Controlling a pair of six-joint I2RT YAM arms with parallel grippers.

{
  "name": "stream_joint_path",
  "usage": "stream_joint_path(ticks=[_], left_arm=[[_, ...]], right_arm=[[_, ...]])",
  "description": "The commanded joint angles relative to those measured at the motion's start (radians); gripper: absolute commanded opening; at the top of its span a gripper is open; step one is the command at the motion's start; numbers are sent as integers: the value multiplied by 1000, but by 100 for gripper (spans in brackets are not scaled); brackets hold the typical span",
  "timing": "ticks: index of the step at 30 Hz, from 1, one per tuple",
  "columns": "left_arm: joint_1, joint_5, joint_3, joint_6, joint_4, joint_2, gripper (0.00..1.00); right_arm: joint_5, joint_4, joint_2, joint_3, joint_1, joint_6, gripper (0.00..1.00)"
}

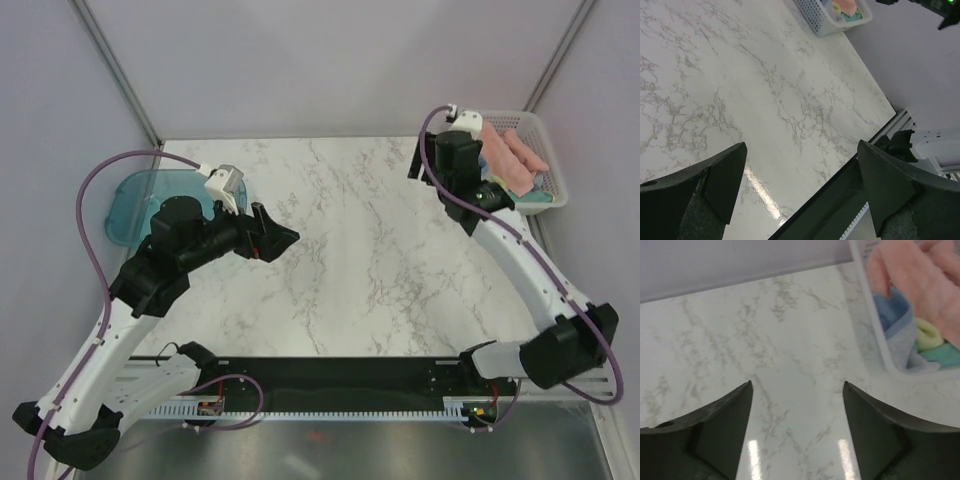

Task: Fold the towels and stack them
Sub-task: Grab crumpled towel

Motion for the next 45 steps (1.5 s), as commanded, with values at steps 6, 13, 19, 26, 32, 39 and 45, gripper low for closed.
stream_joint_path(ticks=[6,13,19,26,32,39,45], left_arm=[[-1,35,-34,-23,22,-106,100],[-1,8,-45,-26,26,-98,100],[-1,-25,-75,-30,42,-91,100],[-1,-33,-105,-21,72,-75,100],[-1,-56,-134,-18,87,-69,100],[-1,-53,-141,-11,101,-51,100],[-1,-56,-144,-3,108,-32,100]], right_arm=[[149,-45,284,217,-327,-143,63],[80,-85,421,339,-534,-76,59],[-126,-45,522,367,-658,-36,61],[-231,50,602,353,-711,-46,58],[-268,55,673,369,-720,-33,61],[-152,104,630,274,-724,0,62],[-77,154,578,197,-726,41,64]])
